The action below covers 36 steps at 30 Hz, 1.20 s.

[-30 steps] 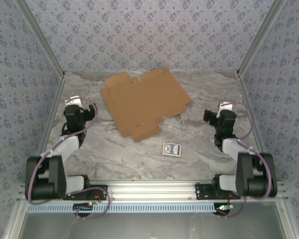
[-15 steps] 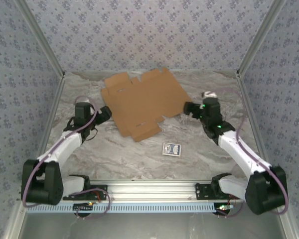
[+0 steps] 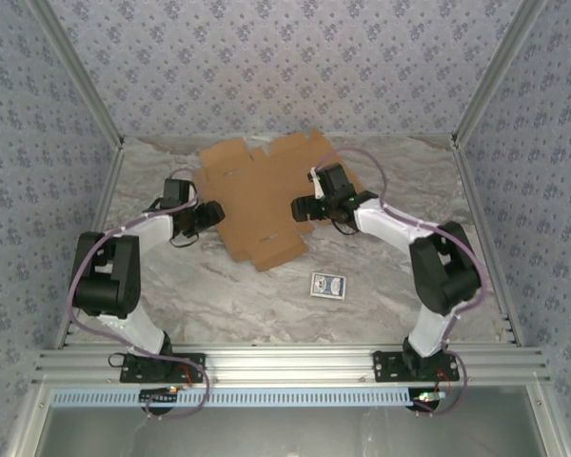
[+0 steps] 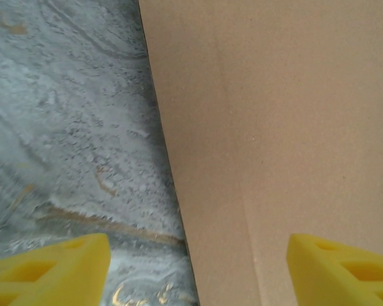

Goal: Fold the paper box

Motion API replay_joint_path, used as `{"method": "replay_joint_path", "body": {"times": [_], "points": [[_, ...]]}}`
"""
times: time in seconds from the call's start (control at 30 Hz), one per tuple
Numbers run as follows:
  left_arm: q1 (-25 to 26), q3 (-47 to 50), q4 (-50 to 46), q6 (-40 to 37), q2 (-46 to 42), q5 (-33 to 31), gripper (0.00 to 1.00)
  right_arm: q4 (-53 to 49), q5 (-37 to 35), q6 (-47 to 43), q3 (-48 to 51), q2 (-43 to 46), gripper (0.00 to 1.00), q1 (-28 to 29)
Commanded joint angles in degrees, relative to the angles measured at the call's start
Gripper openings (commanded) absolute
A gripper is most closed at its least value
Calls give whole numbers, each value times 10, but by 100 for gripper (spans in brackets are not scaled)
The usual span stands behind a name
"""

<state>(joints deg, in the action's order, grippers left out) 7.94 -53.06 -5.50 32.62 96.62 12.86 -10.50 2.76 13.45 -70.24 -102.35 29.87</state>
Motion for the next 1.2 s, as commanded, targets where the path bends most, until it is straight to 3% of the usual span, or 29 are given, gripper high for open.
{"method": "replay_joint_path", "body": {"times": [0.0,0.3,0.8,1.03,1.17], "points": [[0,-20,20,11,28,26,67,-10,33,-8,-46,-48,86,-1],[6,-11,88,53,66,75,58,11,46,13,-60,-129,76,-5],[11,74,333,180,71,98,41,54,41,44,1,-130,65,8],[12,64,310,152,61,88,13,35,32,31,-12,-111,65,7],[13,56,238,93,-1,62,8,-6,16,3,-35,-69,68,7]]}}
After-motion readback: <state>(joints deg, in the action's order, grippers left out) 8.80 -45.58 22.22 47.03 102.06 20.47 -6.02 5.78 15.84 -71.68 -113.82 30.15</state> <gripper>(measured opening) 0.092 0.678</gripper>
